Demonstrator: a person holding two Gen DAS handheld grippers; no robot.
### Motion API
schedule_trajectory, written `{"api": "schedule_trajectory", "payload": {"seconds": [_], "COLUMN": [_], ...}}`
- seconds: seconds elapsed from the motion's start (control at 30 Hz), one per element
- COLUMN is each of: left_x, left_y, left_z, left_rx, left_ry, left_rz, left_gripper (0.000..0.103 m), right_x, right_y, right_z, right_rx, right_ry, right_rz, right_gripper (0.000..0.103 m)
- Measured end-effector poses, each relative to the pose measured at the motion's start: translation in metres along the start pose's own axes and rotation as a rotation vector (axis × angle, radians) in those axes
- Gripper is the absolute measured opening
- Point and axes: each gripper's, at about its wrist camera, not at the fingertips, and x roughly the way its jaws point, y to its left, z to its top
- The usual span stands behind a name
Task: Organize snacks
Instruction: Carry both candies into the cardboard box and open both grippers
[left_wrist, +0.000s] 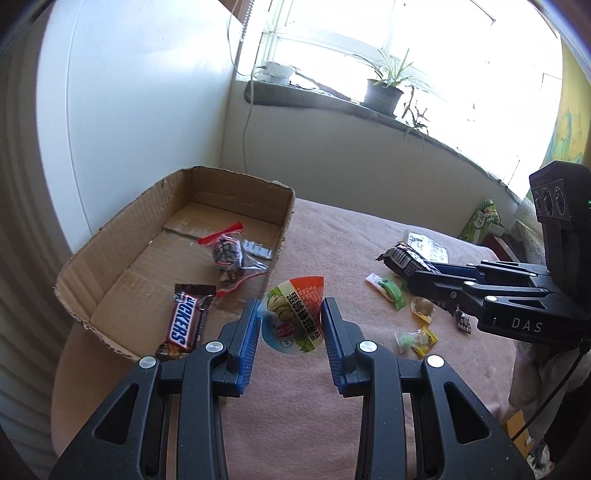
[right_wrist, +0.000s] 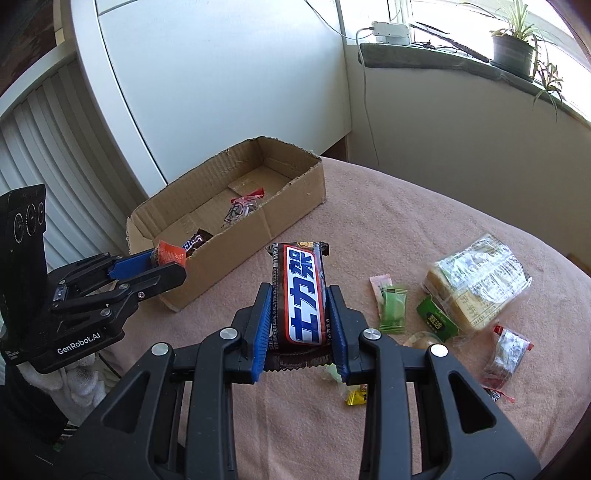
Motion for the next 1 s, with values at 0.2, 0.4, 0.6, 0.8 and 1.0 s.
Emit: {"api": "schedule_trajectory", "payload": {"seconds": [0.2, 0.4, 0.6, 0.8, 1.0], "left_x": [-0.006, -0.009, -0.012, -0.013, -0.011], "left_y": [0.027, 0.044, 0.056, 0.066, 0.074], "left_z": [0.007, 0.011, 0.013, 0.018, 0.02], "left_rx": [-0.03, -0.051, -0.059, -0.072, -0.082], "left_ry": [-0.027, -0.043, -0.055, -0.064, -0.064], "left_rz": [0.054, 0.095, 0.127, 0.147, 0.158], "left_gripper": [0.032, 0.032, 0.032, 0.032, 0.032], "right_x": [0.014, 0.026, 0.041, 0.058, 0.075], "right_y": [0.021, 0.042, 0.06, 0.074, 0.086], "right_z": [0.018, 0.036, 0.055, 0.07, 0.083], "right_rx": [-0.036, -0.065, -0.082, -0.106, -0.119], "right_ry": [-0.008, -0.012, -0.017, -0.01, 0.003], "right_rz": [0.022, 0.039, 0.053, 0.065, 0.072], "right_gripper": [0.03, 0.03, 0.03, 0.03, 0.03]}}
